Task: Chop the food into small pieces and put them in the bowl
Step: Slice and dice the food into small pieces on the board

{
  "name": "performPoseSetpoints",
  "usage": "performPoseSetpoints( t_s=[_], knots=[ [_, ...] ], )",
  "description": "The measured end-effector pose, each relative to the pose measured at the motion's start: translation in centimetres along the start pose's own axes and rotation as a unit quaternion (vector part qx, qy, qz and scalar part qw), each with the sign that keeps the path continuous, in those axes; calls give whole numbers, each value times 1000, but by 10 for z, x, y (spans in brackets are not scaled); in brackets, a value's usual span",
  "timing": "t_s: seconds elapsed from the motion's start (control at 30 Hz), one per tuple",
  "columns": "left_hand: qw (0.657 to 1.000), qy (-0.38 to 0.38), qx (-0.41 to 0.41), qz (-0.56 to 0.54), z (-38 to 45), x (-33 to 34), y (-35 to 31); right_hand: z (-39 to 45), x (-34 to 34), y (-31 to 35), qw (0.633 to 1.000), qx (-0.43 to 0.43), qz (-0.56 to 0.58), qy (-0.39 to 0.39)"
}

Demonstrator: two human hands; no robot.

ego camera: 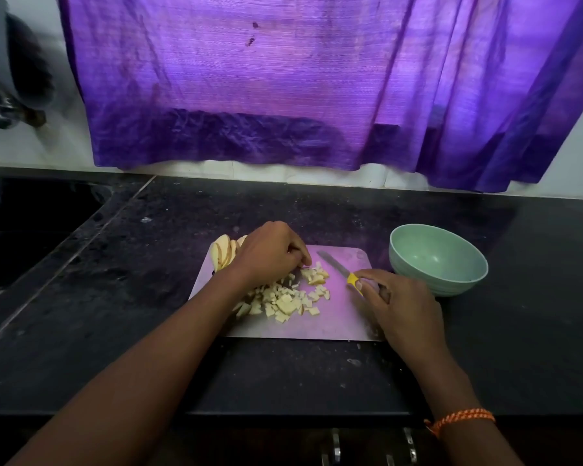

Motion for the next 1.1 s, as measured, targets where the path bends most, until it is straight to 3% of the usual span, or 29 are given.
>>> performPoseSetpoints(
  t_s=[0.23,0.33,0.53,0.63,0.83,1.1],
  knots=[
    [999,-27,-7,-24,4,-19,20,-10,-2,14,983,-61,157,76],
    [999,-35,-21,-19,7,-29,35,-12,-4,18,971,-87,207,76],
    [989,128,-27,-63,10,-41,57,-14,-6,22,967,-100,230,46],
    [985,160,-34,-54,9,-40,57,-13,-5,17,967,-100,231,32],
    [987,143,-49,-48,10,-35,59,-13,-8,17,958,-109,262,-29],
    [989,79,9,-123,1,-45,35,-13,-7,12,966,-111,224,-64]
  ],
)
Point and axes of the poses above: each hand's wrist, its own z-axis towards the middle knuckle, its own x-axis out of the palm, y = z × x, the point moved 2 cm from there along z, towards the middle knuckle, and after that the axes turned 5 degrees about -x, right-handed, at the moved point
